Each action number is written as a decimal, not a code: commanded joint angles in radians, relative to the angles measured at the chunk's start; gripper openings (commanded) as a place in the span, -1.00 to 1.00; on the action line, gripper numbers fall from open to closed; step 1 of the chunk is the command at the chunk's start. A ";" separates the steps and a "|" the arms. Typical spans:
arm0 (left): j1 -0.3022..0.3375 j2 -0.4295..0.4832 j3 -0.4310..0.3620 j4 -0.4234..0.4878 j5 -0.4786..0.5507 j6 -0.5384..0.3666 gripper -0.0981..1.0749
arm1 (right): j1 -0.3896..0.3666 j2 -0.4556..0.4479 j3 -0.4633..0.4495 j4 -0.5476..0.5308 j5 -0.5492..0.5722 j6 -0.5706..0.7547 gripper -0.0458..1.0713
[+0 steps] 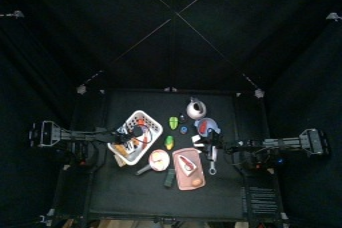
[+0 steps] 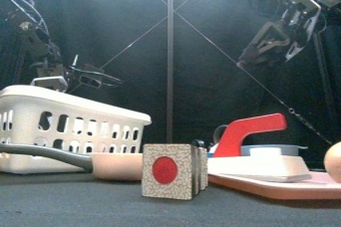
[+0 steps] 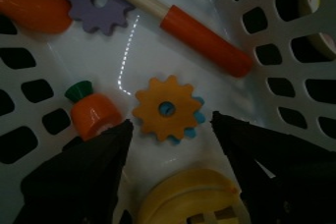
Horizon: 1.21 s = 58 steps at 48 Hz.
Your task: Grab iron
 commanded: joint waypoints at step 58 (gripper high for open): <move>-0.130 -0.040 -0.176 -0.117 0.344 -0.017 0.82 | -0.002 -0.005 -0.017 0.005 -0.003 0.003 0.29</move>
